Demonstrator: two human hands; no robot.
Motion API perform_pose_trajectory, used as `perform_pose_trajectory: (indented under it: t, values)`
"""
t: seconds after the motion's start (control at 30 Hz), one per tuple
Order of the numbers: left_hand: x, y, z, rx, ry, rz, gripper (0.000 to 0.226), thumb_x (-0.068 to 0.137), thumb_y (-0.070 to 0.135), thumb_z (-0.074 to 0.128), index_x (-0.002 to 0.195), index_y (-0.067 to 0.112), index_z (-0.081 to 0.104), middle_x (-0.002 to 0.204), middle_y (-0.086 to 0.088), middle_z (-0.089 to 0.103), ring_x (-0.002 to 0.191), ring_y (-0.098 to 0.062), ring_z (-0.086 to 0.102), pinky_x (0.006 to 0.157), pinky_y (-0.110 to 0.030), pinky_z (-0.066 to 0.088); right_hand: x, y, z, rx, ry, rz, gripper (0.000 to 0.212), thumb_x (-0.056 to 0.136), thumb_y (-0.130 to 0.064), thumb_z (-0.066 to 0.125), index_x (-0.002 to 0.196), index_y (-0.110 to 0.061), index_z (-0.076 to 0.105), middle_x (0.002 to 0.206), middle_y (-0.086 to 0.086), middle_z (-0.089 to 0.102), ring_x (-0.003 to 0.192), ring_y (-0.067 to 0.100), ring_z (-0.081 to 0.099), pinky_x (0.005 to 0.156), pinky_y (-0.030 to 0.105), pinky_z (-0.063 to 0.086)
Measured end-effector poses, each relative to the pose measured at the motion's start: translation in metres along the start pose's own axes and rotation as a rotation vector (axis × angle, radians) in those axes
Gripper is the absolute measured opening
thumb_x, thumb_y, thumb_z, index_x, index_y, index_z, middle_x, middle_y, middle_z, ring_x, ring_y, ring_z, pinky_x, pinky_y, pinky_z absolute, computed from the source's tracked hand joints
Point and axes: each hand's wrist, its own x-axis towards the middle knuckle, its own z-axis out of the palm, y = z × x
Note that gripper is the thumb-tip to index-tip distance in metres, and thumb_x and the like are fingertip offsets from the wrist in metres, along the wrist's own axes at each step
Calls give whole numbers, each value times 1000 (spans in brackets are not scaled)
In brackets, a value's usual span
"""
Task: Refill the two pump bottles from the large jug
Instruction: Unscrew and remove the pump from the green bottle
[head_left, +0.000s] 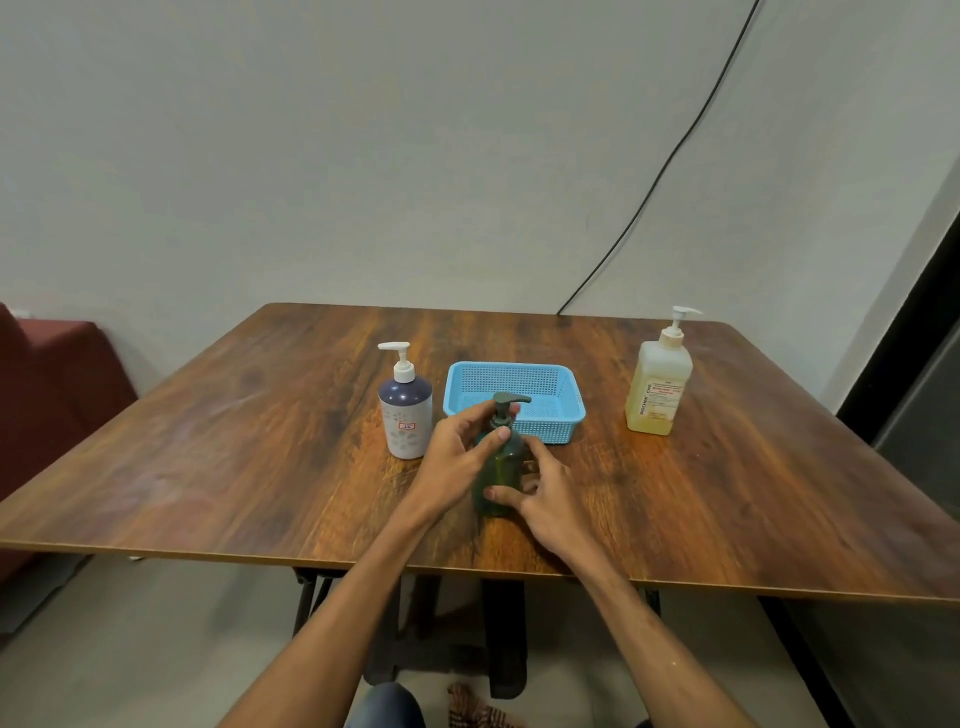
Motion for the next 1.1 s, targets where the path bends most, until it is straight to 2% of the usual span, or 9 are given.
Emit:
perform_pose_trajectory:
  t: [0.1, 0.23, 0.4, 0.5, 0.6, 0.67, 0.83, 0.97, 1.1]
  values:
    - [1, 0, 3, 45, 116, 23, 34, 87, 8, 70, 121, 11, 66, 116, 0, 71, 111, -13, 66, 93, -31, 55, 0, 2, 2, -10, 13, 3, 74, 77, -20, 84, 138, -36, 45, 131, -10, 59, 116, 12, 62, 97, 39, 56]
    - [4, 1, 12, 125, 251, 43, 37, 74, 17, 84, 108, 14, 68, 106, 5, 72, 99, -9, 69, 87, -33, 59, 1, 1, 1, -35, 22, 3, 70, 78, -18, 83, 129, -45, 43, 128, -14, 56, 112, 8, 61, 93, 27, 55]
    - [2, 2, 11, 28, 154, -14, 66, 73, 30, 84, 132, 23, 55, 129, 10, 62, 116, -5, 61, 94, -26, 54, -1, -1, 0, -57, 10, -2, 67, 81, -17, 81, 127, -45, 42, 117, -31, 50, 109, -3, 55, 90, 17, 49]
    - [-4, 3, 7, -84, 80, -23, 61, 86, 21, 72, 142, 20, 48, 135, 12, 57, 124, -3, 56, 97, -24, 51, 0, 1, 0, -21, -3, 3, 70, 80, -17, 82, 135, -38, 44, 123, -23, 55, 111, -4, 57, 92, 17, 51]
    - [-4, 1, 1, -76, 57, 2, 42, 94, 4, 59, 135, 7, 55, 130, -1, 64, 122, -12, 60, 98, -31, 52, 1, 4, 0, 0, 7, -5, 69, 77, -20, 85, 133, -34, 48, 125, -14, 62, 111, 3, 62, 95, 30, 56]
    - [-2, 0, 0, -62, 92, 22, 35, 91, 1, 62, 126, 3, 62, 122, -5, 69, 115, -16, 65, 95, -32, 54, 1, 6, 1, 2, 11, -9, 69, 75, -23, 86, 133, -35, 50, 124, -12, 63, 112, 7, 63, 95, 38, 56]
    - [0, 3, 4, -7, 199, 46, 31, 76, 10, 81, 105, 14, 71, 109, 0, 73, 105, -16, 69, 88, -33, 58, 1, 5, 1, -9, 15, -13, 68, 76, -23, 85, 131, -40, 48, 127, -12, 61, 116, 7, 60, 97, 37, 55]
    - [-2, 4, 7, 11, 80, 14, 51, 79, 25, 80, 126, 20, 60, 124, 7, 66, 117, -8, 62, 95, -29, 53, 1, 5, 1, -43, 20, -17, 68, 79, -18, 83, 134, -35, 47, 131, -14, 56, 120, 8, 55, 100, 37, 53]
    - [-7, 5, 6, -95, 46, -3, 41, 93, 18, 63, 132, 26, 54, 132, 7, 61, 123, -6, 57, 95, -26, 52, 1, 3, 1, -4, 9, -18, 72, 78, -15, 83, 136, -36, 46, 131, -9, 59, 113, 10, 63, 94, 36, 57]
